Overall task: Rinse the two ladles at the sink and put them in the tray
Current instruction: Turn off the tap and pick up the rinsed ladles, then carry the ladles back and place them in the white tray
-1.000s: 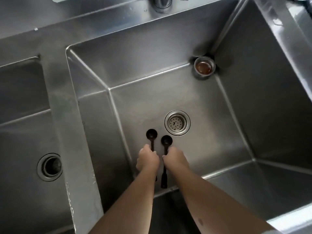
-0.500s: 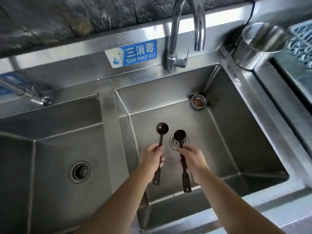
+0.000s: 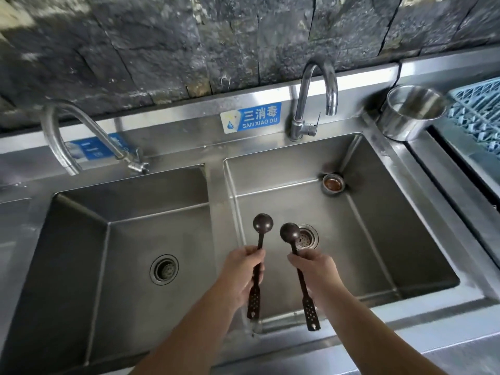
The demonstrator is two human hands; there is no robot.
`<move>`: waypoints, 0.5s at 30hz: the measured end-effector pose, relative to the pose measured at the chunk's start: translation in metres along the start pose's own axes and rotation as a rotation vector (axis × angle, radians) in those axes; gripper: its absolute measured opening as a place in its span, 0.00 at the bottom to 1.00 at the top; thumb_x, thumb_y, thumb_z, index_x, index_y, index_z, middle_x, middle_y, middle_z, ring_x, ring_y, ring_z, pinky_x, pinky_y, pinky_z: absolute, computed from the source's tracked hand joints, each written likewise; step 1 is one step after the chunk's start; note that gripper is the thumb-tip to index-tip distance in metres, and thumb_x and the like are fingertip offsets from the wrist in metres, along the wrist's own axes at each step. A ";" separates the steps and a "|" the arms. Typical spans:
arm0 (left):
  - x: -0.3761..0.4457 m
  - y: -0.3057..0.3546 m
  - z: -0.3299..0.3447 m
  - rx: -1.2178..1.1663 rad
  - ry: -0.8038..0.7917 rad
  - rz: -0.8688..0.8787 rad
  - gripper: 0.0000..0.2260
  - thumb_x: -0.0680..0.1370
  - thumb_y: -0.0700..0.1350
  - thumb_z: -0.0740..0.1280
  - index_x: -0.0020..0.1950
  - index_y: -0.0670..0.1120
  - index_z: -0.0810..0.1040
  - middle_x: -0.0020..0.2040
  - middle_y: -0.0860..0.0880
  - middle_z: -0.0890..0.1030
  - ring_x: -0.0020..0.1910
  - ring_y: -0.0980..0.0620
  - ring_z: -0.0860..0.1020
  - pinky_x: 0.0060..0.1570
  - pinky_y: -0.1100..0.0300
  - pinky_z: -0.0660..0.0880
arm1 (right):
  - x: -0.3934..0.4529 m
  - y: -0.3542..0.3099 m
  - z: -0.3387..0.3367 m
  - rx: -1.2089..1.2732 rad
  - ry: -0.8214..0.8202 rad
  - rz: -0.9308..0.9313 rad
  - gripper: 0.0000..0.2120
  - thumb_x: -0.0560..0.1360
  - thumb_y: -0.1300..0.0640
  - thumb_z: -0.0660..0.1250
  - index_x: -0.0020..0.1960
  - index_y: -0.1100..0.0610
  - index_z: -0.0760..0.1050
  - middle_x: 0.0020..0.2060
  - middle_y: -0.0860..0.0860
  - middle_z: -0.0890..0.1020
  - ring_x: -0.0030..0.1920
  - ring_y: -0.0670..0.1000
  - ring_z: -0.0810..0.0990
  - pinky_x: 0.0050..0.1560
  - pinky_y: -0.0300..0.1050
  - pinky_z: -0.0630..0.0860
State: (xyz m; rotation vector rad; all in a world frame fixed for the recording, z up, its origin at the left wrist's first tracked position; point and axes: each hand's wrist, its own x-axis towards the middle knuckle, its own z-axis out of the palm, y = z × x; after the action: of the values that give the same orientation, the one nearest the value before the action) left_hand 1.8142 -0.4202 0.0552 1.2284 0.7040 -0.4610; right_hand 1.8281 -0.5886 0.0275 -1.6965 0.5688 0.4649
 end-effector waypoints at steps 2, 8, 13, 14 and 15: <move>-0.010 -0.002 -0.008 0.041 0.015 0.009 0.03 0.77 0.37 0.67 0.43 0.40 0.78 0.29 0.46 0.76 0.26 0.51 0.71 0.29 0.57 0.66 | -0.007 0.007 0.007 0.023 0.017 0.012 0.09 0.70 0.57 0.76 0.31 0.49 0.83 0.19 0.44 0.71 0.19 0.43 0.67 0.27 0.40 0.64; -0.039 -0.006 -0.033 0.046 -0.047 0.030 0.07 0.79 0.35 0.64 0.42 0.36 0.77 0.29 0.43 0.76 0.25 0.49 0.73 0.29 0.57 0.68 | -0.048 0.020 0.025 0.022 0.071 -0.032 0.08 0.69 0.54 0.75 0.31 0.54 0.83 0.20 0.47 0.75 0.20 0.46 0.69 0.24 0.39 0.65; -0.064 -0.021 -0.060 0.119 -0.162 -0.011 0.10 0.81 0.36 0.60 0.43 0.38 0.78 0.26 0.49 0.78 0.20 0.55 0.71 0.22 0.65 0.65 | -0.112 0.029 0.043 0.341 0.130 0.009 0.09 0.72 0.63 0.70 0.33 0.63 0.80 0.24 0.56 0.78 0.24 0.52 0.73 0.25 0.41 0.69; -0.069 -0.025 -0.068 0.136 -0.205 -0.019 0.10 0.81 0.38 0.60 0.44 0.38 0.79 0.26 0.50 0.77 0.20 0.56 0.69 0.20 0.67 0.63 | -0.129 0.033 0.048 0.407 0.140 0.021 0.08 0.72 0.64 0.70 0.35 0.65 0.80 0.25 0.57 0.78 0.25 0.53 0.73 0.26 0.43 0.69; -0.076 -0.029 -0.075 0.148 -0.257 -0.024 0.10 0.82 0.40 0.61 0.45 0.38 0.79 0.27 0.50 0.76 0.20 0.57 0.69 0.19 0.68 0.62 | -0.146 0.038 0.054 0.457 0.158 0.024 0.06 0.73 0.65 0.70 0.38 0.66 0.80 0.26 0.57 0.78 0.26 0.53 0.74 0.27 0.45 0.69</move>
State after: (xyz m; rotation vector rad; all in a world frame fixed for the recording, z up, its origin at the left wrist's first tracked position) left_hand 1.7232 -0.3602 0.0757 1.2717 0.4724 -0.6870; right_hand 1.6887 -0.5240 0.0736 -1.2943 0.7477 0.1961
